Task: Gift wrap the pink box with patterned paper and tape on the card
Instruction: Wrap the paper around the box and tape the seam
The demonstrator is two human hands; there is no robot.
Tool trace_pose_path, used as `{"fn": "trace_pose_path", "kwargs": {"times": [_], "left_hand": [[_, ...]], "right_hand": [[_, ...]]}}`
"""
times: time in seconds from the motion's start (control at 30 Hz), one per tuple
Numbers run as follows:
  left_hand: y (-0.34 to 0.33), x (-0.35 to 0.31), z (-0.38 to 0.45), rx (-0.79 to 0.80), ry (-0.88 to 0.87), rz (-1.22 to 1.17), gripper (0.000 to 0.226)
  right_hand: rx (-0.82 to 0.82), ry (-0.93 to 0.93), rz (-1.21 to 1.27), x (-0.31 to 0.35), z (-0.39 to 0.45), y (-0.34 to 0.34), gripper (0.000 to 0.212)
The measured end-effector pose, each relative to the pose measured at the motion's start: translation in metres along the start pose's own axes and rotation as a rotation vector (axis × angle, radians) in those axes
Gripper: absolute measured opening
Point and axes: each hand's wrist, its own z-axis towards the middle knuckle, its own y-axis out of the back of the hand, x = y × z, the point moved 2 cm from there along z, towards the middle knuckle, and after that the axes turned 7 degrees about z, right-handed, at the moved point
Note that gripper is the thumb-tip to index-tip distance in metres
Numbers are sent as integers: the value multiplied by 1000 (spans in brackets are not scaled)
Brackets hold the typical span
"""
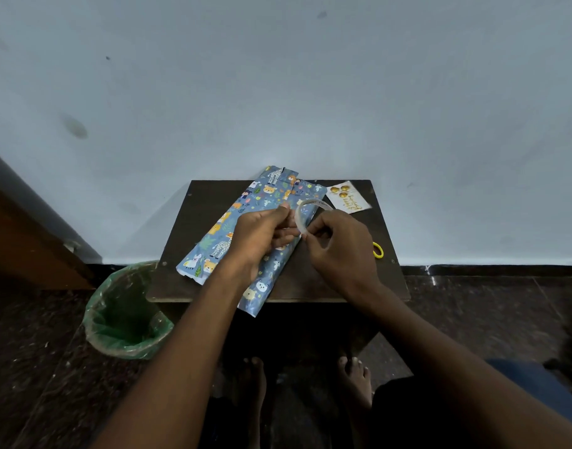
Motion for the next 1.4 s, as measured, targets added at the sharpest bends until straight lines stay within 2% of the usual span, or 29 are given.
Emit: {"fn": "trace_pose_path", "kwargs": {"times": [0.13,0.3,0.5,0.73,0.83,0.93,1.03,1.13,1.2,1.27,1.33,1.4], "left_hand": [[-1,-3,-3,48,56,-202,21],[-4,-3,-7,12,80,-249,9],[-11,1,-6,-70,106,-305,7],[-13,2,-5,-84,117,-340,11],[-12,3,-5,-174,-5,-187,9],[-5,0,-4,-308,-297,197,3],[-3,-1,-3,-309,-519,347,3],[-5,1,-1,-269,-539,352,6],[-6,2,0,-253,-542,395,6],[-7,1,1,-232,-544,433,6],[-7,-1,1,-201,-562,454,4],[-6,-3,0,-179,-593,478,4]], "right_hand": [[-52,-1,34,1,1,-3,16],[-79,8,10,0,1,-7,17],[-70,4,22,1,1,-10,18],[-72,0,20,2,2,-11,19],[-62,-23,21,3,3,-9,19],[-20,-97,61,6,3,-9,18],[28,-194,122,6,7,-8,17],[111,-342,309,5,12,-2,8],[139,-434,488,5,13,2,23],[156,-444,592,7,14,6,28],[174,-426,637,9,14,8,13],[170,-422,656,12,12,7,13]]}}
